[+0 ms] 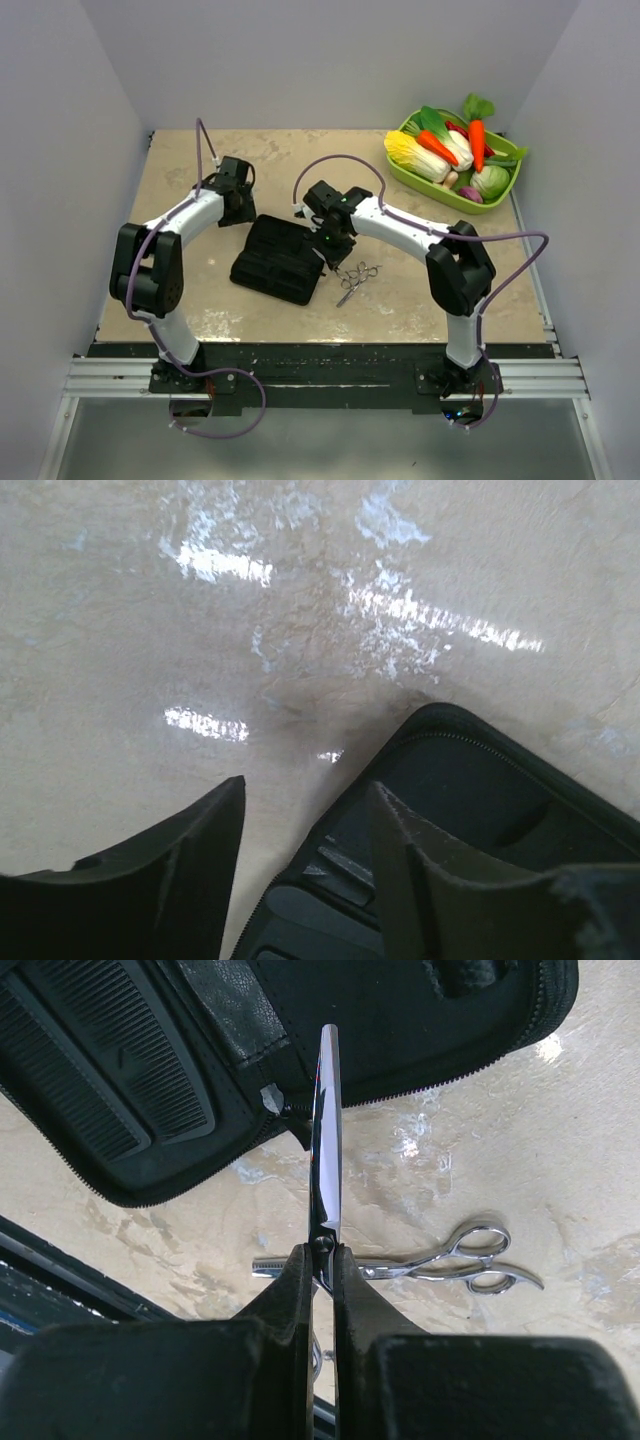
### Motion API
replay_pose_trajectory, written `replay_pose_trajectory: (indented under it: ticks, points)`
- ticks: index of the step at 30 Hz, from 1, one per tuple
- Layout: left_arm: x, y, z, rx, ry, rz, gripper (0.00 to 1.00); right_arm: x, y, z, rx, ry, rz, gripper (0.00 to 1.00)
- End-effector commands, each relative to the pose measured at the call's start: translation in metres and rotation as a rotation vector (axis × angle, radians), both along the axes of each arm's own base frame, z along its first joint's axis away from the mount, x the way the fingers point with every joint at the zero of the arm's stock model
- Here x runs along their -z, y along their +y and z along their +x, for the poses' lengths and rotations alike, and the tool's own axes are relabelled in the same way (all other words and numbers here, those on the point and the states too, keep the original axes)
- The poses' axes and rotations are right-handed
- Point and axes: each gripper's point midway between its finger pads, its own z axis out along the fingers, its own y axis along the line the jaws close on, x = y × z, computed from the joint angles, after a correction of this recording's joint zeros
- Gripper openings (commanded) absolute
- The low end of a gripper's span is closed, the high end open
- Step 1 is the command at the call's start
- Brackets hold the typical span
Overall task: Sort the hair-cutting tools
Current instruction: Place the scissors in the hairdressing tool bag.
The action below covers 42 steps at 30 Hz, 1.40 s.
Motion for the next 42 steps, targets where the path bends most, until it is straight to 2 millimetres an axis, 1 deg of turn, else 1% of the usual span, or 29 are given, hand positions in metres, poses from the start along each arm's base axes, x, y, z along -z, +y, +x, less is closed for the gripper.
replay_pose_trajectory:
  ticks: [1,5,6,8,9,12,13,14,16,20,22,23,25,26,28,29,31,32,34,39,41,42]
  points:
    - [0.015,-0.005,-0.009,0.098,0.027,-0.023,0.51,-0.017,0.007,0.009,-0.031,-0.037,0.021,0.0]
    - [0.031,-0.01,-0.012,0.139,0.045,-0.062,0.5,-0.015,0.012,0.014,-0.043,-0.039,0.018,0.0]
    - [0.034,-0.011,-0.013,0.145,0.051,-0.065,0.49,-0.011,0.011,0.015,-0.046,-0.035,0.007,0.0]
    - [0.037,-0.008,-0.014,0.136,0.055,-0.057,0.49,-0.009,0.012,0.019,-0.046,-0.04,-0.007,0.0]
    - [0.037,-0.007,-0.015,0.128,0.057,-0.053,0.49,-0.004,0.012,0.02,-0.047,-0.034,-0.021,0.0]
    - [0.032,0.007,-0.016,0.075,0.056,-0.005,0.49,-0.005,0.011,0.025,-0.044,-0.051,-0.037,0.0]
    - [0.028,0.012,-0.015,0.055,0.052,0.012,0.46,-0.003,0.01,0.027,-0.041,-0.055,-0.047,0.0]
    - [0.026,0.02,-0.018,0.027,0.064,0.043,0.45,-0.005,0.011,0.029,-0.041,-0.058,-0.044,0.0]
    - [0.02,0.028,-0.017,-0.006,0.062,0.048,0.41,-0.005,0.012,0.029,-0.042,-0.061,-0.044,0.0]
    - [0.005,0.035,-0.012,-0.036,0.022,0.035,0.38,-0.003,0.011,0.028,-0.044,-0.055,-0.045,0.0]
    - [0.005,0.036,-0.012,-0.036,0.025,0.039,0.37,-0.002,0.013,0.029,-0.044,-0.054,-0.041,0.0]
    - [0.009,0.037,-0.011,-0.035,0.038,0.041,0.37,0.0,0.013,0.03,-0.045,-0.054,-0.048,0.0]
    - [0.013,0.034,-0.008,-0.022,0.047,0.035,0.36,0.002,0.015,0.032,-0.046,-0.055,-0.051,0.0]
    - [0.021,0.031,-0.007,-0.014,0.064,0.024,0.36,0.005,0.014,0.033,-0.044,-0.05,-0.058,0.0]
    - [0.026,0.028,-0.003,-0.008,0.063,0.007,0.35,0.007,0.019,0.037,-0.043,-0.055,-0.054,0.0]
    - [0.035,0.024,-0.003,-0.001,0.084,-0.008,0.34,0.013,0.019,0.037,-0.045,-0.046,-0.064,0.0]
    - [0.039,0.02,0.001,0.005,0.089,-0.021,0.33,0.013,0.021,0.042,-0.072,-0.053,-0.068,0.0]
    - [0.045,0.019,0.001,0.007,0.105,-0.026,0.33,0.014,0.022,0.042,-0.078,-0.052,-0.069,0.0]
    - [0.052,0.017,0.001,0.011,0.12,-0.032,0.32,0.017,0.023,0.043,-0.087,-0.05,-0.073,0.0]
    - [0.06,0.009,0.001,0.025,0.135,-0.042,0.31,0.021,0.024,0.039,-0.113,-0.039,-0.09,0.0]
    - [0.062,0.005,-0.001,0.034,0.144,-0.04,0.31,0.022,0.026,0.036,-0.134,-0.031,-0.082,0.0]
    - [0.061,0.001,-0.002,0.048,0.145,-0.041,0.31,0.022,0.028,0.033,-0.144,-0.029,-0.077,0.0]
